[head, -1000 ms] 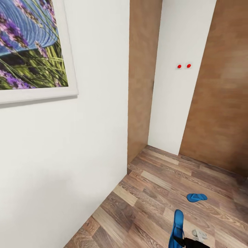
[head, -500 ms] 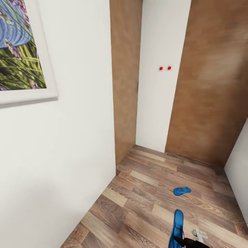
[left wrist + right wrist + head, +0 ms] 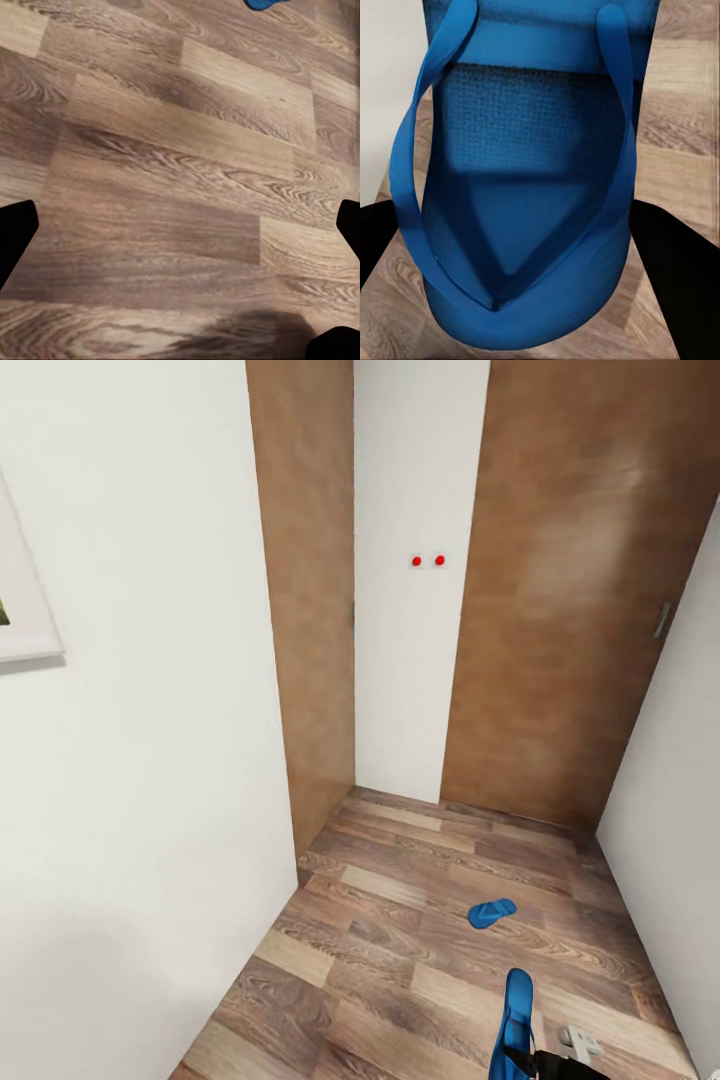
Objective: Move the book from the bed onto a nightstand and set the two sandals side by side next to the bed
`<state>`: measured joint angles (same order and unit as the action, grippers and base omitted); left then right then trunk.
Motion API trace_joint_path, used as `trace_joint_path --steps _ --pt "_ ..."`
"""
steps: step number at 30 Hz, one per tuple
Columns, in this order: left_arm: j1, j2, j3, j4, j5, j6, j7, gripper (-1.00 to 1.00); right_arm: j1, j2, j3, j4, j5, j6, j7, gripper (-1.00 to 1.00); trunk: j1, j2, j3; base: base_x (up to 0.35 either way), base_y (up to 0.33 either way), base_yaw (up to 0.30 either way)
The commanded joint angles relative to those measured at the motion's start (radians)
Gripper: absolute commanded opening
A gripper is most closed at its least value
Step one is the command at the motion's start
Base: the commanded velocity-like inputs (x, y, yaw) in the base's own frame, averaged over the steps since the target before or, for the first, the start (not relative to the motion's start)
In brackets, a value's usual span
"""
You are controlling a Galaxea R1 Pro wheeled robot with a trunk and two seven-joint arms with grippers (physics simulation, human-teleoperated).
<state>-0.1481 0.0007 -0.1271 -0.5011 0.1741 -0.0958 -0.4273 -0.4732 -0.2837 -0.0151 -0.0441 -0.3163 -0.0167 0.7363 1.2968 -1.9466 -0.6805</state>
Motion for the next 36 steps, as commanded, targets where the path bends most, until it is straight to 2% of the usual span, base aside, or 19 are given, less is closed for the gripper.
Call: trace_joint_path --steps 1,14,22,36 --pt "-0.001 0.001 -0.005 0.001 0.010 -0.002 -0.001 1.00 -0.001 0.000 -0.002 0.001 -0.001 -0.002 0.003 -1.00 0.000 0.000 -0.001 0.238 0.000 -0.277" --pt "-0.001 0.001 -0.005 0.001 0.010 -0.004 -0.001 1.00 -0.001 0.000 -0.002 0.001 -0.001 -0.002 0.003 -1.00 0.000 0.000 0.003 0.051 0.000 -0.263" --pt "-0.001 0.001 -0.005 0.001 0.010 -0.003 -0.001 1.00 -0.001 0.000 -0.002 0.001 -0.001 -0.002 0.003 -1.00 0.000 0.000 0.003 0.050 0.000 -0.023" --pt "-0.001 0.001 -0.005 0.001 0.010 -0.003 -0.001 1.00 -0.001 0.000 -0.002 0.001 -0.001 -0.002 0.003 -1.00 0.000 0.000 0.003 0.301 0.000 0.000"
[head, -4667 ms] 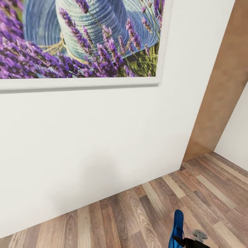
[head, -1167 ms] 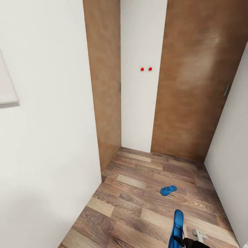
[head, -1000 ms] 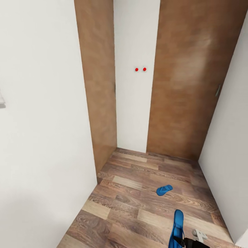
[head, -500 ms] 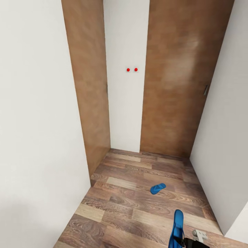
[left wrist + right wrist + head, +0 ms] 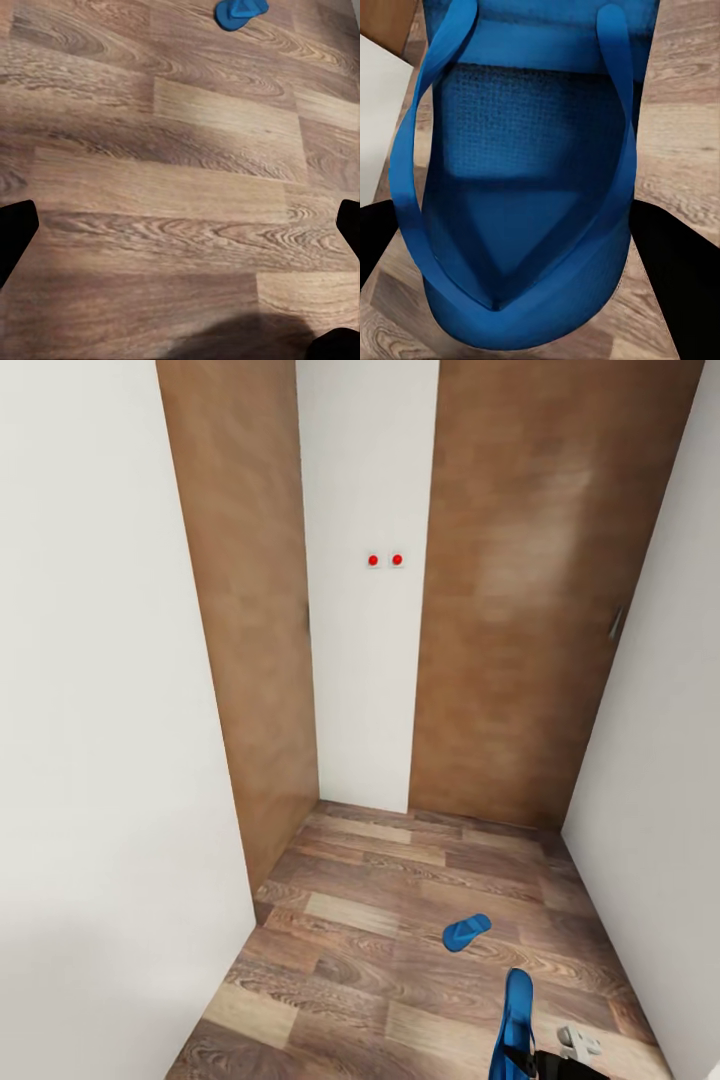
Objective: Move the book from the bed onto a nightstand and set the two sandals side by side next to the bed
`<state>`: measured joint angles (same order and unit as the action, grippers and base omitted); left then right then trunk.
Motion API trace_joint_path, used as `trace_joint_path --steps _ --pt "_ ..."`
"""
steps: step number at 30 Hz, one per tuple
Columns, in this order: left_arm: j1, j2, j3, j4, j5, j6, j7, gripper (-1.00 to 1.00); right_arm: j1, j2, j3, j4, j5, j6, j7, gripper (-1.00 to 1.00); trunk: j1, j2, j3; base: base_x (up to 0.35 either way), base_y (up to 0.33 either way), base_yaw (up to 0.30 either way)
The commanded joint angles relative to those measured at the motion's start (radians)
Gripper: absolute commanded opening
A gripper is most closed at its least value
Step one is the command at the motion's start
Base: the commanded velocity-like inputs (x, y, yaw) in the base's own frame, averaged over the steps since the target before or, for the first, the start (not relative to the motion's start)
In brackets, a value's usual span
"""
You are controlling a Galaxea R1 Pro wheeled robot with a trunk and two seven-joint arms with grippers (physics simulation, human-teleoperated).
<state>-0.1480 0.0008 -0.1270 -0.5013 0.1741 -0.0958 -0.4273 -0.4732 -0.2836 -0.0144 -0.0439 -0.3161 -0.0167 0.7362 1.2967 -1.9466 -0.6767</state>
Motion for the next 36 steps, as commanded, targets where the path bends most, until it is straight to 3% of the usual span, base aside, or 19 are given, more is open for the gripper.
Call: trace_joint_path --steps 1,14,22,36 --pt "-0.001 0.001 -0.005 0.001 0.010 -0.003 -0.001 1.00 -0.001 0.000 -0.002 0.001 -0.001 -0.002 0.003 -1.00 0.000 0.000 -0.001 0.316 0.000 0.000" --pt "-0.001 0.001 -0.005 0.001 0.010 -0.002 -0.001 1.00 -0.001 0.000 -0.002 0.001 -0.001 -0.002 0.003 -1.00 0.000 0.000 -0.001 0.316 0.000 -0.017" --pt "-0.001 0.001 -0.005 0.001 0.010 -0.003 -0.001 1.00 -0.001 0.000 -0.002 0.001 -0.001 -0.002 0.003 -1.00 0.000 0.000 -0.001 0.302 0.000 -0.222" --pt "-0.001 0.001 -0.005 0.001 0.010 -0.004 -0.001 1.00 -0.001 0.000 -0.002 0.001 -0.001 -0.002 0.003 -1.00 0.000 0.000 -0.001 0.028 0.000 -0.268"
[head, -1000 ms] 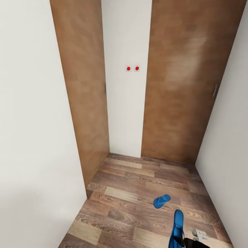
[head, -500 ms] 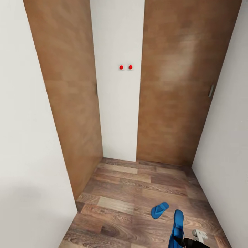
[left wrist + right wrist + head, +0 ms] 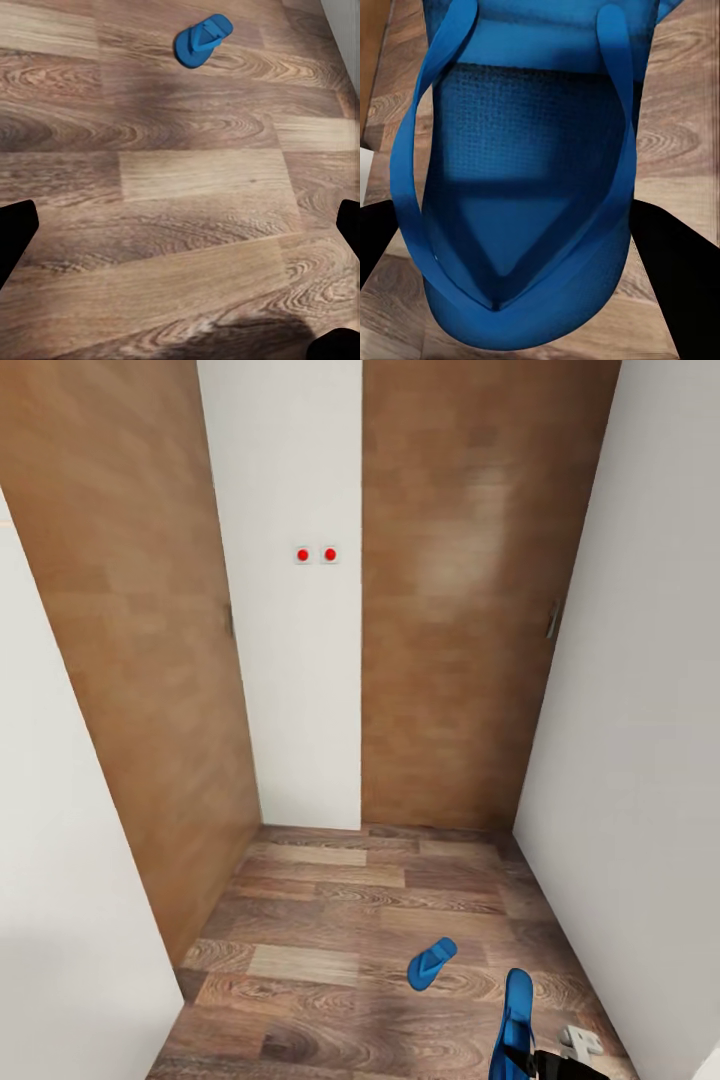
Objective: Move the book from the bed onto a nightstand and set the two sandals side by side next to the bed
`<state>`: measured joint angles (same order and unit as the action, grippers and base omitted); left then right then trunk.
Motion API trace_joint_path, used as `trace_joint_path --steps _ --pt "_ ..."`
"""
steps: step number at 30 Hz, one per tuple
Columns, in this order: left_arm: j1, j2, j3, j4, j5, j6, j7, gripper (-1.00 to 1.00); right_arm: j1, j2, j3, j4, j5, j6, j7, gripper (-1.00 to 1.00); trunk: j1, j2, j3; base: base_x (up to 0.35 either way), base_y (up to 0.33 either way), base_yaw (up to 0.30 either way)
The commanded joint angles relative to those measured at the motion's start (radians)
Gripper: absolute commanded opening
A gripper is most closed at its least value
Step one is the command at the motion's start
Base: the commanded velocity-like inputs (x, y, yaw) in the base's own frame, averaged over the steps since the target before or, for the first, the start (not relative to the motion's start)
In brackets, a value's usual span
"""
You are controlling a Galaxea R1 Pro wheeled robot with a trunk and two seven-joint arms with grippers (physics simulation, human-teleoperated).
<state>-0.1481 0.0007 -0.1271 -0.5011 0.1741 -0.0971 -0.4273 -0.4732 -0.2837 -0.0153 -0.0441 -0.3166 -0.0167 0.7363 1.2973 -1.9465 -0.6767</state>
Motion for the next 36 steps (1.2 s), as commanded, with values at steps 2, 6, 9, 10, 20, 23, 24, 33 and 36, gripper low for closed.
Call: trace_joint_path --steps 2,6,9,10,20,23,24,33,36 --pt "-0.001 0.001 -0.005 0.001 0.010 -0.003 -0.001 1.00 -0.001 0.000 -0.002 0.001 -0.001 -0.002 0.003 -1.00 0.000 0.000 -0.001 0.000 0.000 -0.213" --pt "-0.001 0.001 -0.005 0.001 0.010 -0.003 -0.001 1.00 -0.001 0.000 -0.001 0.001 -0.001 -0.002 0.003 -1.00 0.000 0.000 -0.001 0.000 0.000 -0.201" --pt "-0.001 0.001 -0.005 0.001 0.010 -0.003 -0.001 1.00 -0.001 0.000 -0.001 0.001 -0.001 -0.002 0.003 -1.00 0.000 0.000 -0.001 0.000 0.000 -0.191" --pt "-0.001 0.001 -0.005 0.001 0.010 -0.003 -0.001 1.00 -0.001 0.000 -0.001 0.001 -0.001 -0.002 0.003 -1.00 0.000 0.000 -0.001 0.000 0.000 -0.175" --pt "-0.001 0.001 -0.005 0.001 0.010 -0.003 -0.001 1.00 -0.001 0.000 -0.002 0.001 -0.001 -0.002 0.003 -1.00 0.000 0.000 -0.001 0.000 0.000 -0.162" --pt "-0.001 0.001 -0.005 0.001 0.010 -0.003 -0.001 1.00 -0.001 0.000 -0.002 0.001 -0.001 -0.002 0.003 -1.00 0.000 0.000 -0.001 0.000 0.000 -0.159" --pt "-0.001 0.001 -0.005 0.001 0.010 -0.003 -0.001 1.00 -0.001 0.000 -0.002 0.001 -0.001 -0.002 0.003 -1.00 0.000 0.000 -0.001 0.000 0.000 -0.159" --pt "-0.001 0.001 -0.005 0.001 0.010 -0.003 -0.001 1.00 -0.001 0.000 -0.001 0.001 -0.001 -0.002 0.003 -1.00 0.000 0.000 -0.001 0.078 0.000 -0.096" --pt "-0.001 0.001 -0.005 0.001 0.010 -0.003 -0.001 1.00 -0.001 0.000 -0.001 0.001 -0.001 -0.002 0.003 -1.00 0.000 0.000 -0.001 0.293 0.000 -0.003"
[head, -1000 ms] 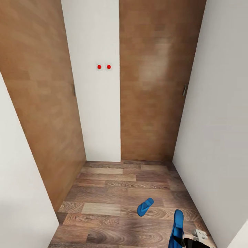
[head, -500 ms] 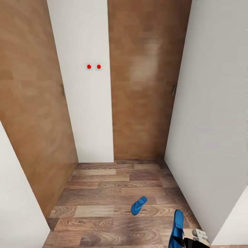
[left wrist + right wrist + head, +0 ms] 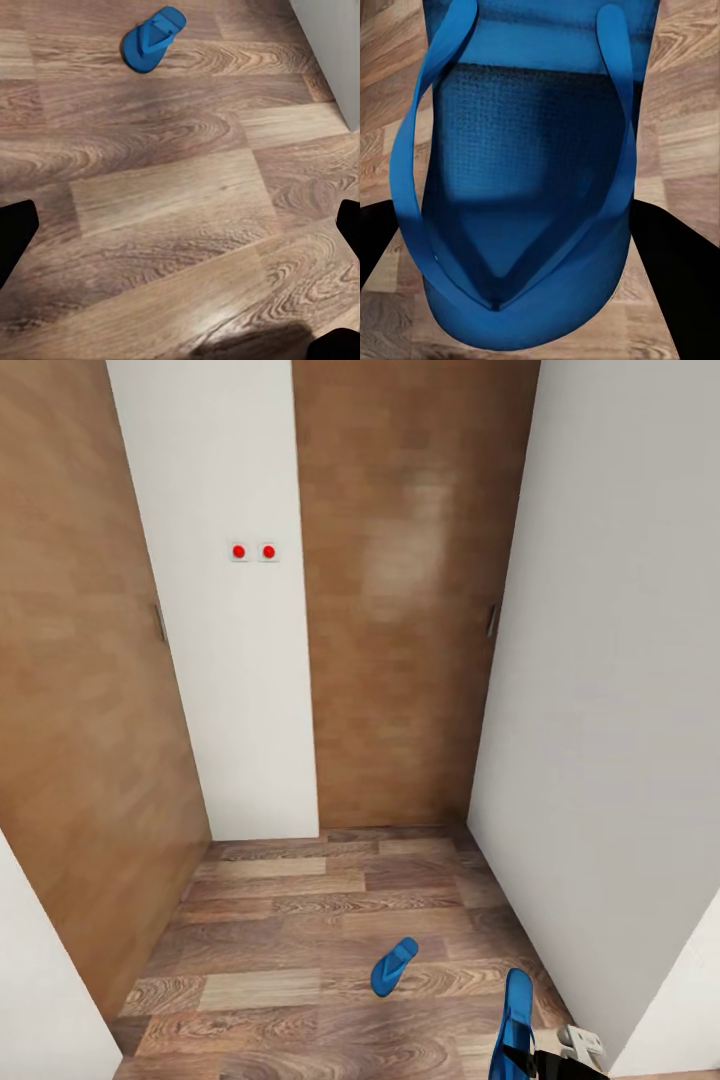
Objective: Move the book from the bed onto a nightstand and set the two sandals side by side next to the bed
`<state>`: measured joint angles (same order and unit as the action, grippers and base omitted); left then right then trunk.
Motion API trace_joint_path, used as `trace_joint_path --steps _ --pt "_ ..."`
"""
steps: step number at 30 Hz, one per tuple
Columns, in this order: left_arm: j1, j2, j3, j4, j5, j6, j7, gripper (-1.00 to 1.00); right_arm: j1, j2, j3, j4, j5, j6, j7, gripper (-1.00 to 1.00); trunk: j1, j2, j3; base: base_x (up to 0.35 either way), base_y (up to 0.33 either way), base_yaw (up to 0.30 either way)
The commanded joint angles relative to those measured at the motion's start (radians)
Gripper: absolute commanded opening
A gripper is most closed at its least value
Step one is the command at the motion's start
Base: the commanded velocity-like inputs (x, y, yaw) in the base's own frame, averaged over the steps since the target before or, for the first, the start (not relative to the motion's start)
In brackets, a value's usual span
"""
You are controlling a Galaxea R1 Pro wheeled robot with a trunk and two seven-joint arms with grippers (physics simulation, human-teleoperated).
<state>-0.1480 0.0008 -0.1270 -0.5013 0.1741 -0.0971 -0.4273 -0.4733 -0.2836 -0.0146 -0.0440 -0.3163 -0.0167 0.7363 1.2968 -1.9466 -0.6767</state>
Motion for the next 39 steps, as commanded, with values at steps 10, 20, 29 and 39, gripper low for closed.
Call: trace_joint_path --steps 10,20,29,39 --pt "-0.001 0.001 -0.005 0.001 0.010 -0.002 -0.001 1.00 -0.001 0.000 -0.002 0.001 -0.001 -0.002 0.003 -1.00 0.000 0.000 -0.001 0.320 0.000 0.000" --pt "-0.001 0.001 -0.005 0.001 0.010 -0.002 -0.001 1.00 -0.001 0.000 -0.002 0.001 -0.001 -0.002 0.003 -1.00 0.000 0.000 -0.001 0.327 0.000 0.000" --pt "-0.001 0.001 -0.005 0.001 0.010 -0.003 -0.001 1.00 -0.001 0.000 -0.002 0.001 -0.001 -0.002 0.003 -1.00 0.000 0.000 -0.001 0.179 0.000 -0.171" --pt "-0.001 0.001 -0.005 0.001 0.010 -0.003 -0.002 1.00 -0.001 0.000 -0.002 0.001 -0.001 -0.002 0.003 -1.00 0.000 0.000 -0.001 0.004 0.000 -0.276"
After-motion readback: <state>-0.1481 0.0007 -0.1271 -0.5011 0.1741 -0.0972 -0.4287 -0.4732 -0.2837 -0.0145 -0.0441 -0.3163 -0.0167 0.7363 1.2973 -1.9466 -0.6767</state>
